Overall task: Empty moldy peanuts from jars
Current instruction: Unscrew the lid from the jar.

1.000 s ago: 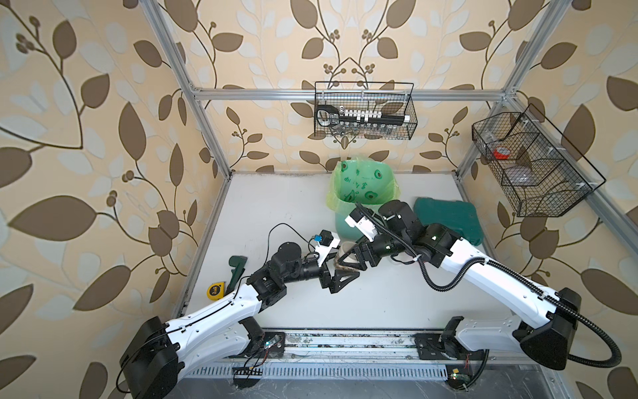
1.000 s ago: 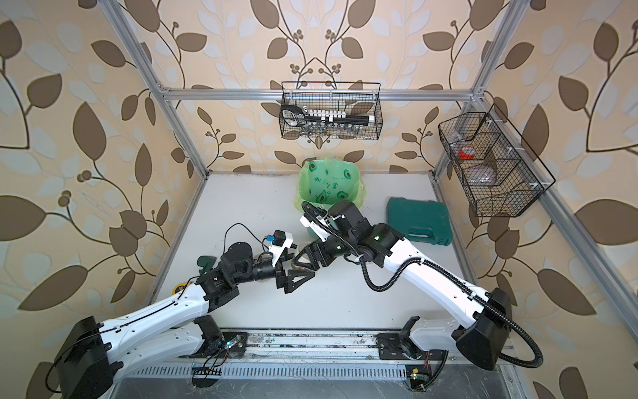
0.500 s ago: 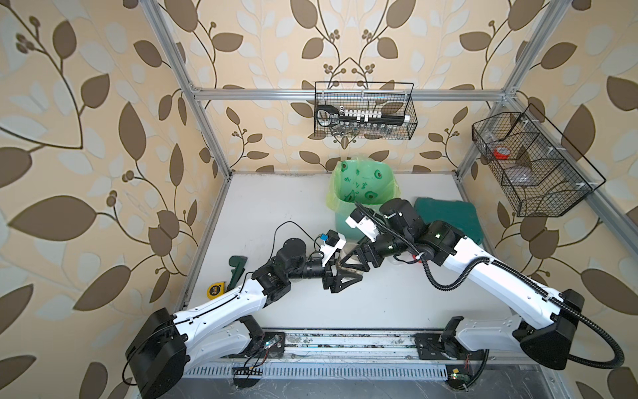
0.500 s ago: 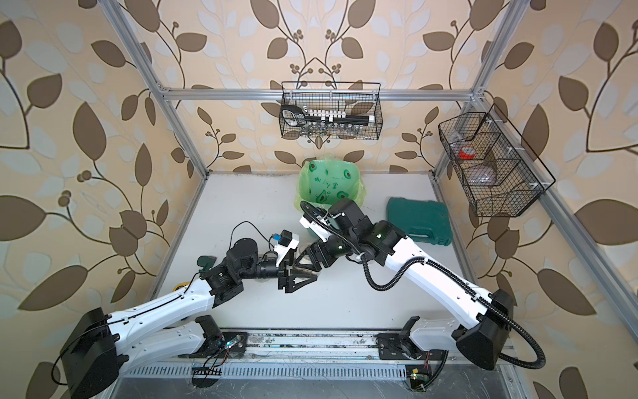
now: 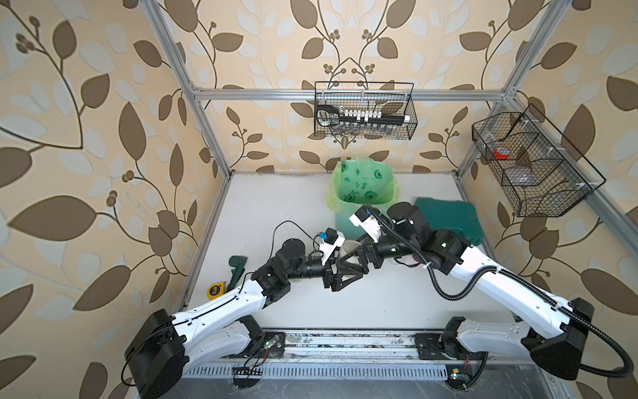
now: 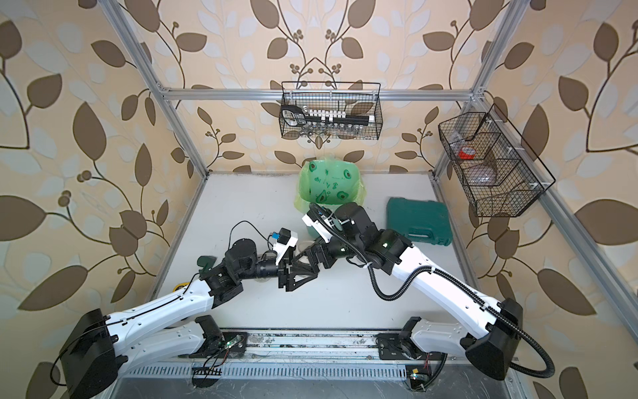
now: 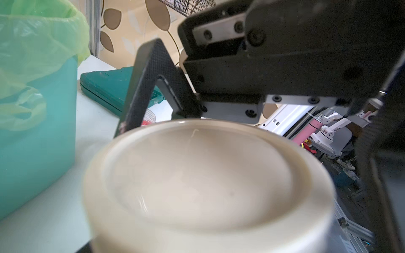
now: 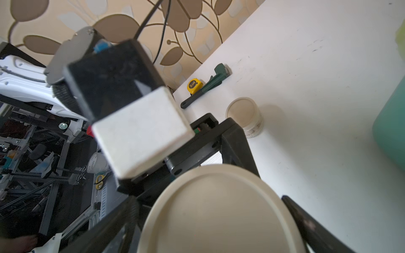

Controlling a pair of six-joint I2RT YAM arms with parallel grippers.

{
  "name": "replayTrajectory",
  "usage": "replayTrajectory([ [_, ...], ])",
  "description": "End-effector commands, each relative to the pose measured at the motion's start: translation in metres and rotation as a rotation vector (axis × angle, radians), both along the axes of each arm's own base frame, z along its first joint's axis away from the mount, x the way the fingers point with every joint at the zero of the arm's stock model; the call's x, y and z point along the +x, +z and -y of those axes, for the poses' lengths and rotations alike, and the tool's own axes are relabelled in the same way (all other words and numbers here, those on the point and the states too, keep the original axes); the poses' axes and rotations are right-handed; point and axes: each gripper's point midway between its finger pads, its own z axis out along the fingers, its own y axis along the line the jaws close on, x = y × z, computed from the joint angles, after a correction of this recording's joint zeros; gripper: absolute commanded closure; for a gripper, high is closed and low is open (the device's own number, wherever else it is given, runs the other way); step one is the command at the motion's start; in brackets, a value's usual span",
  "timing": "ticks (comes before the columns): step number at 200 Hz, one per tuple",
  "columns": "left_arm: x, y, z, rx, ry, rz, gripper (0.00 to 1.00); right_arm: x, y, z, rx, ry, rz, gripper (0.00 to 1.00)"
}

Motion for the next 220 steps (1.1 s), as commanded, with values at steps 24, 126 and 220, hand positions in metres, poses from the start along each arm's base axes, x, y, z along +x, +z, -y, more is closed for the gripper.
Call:
replayTrajectory([
  [24,0.004,0.035,-0.006,-0.112,0.056,0.079,0.68,0.003,0.029,0.012,0.191,-0.115,0.102,0.05],
  [126,0.000,0.038,-0.002,-0.125,0.016,0.062,0.80,-0.015,0.020,-0.009,0.217,-0.011,0.053,0.69],
  [220,-0.002,0.037,-0.004,-0.117,0.011,0.074,1.00,-0.020,0.025,-0.005,0.227,0.003,0.073,0.36],
])
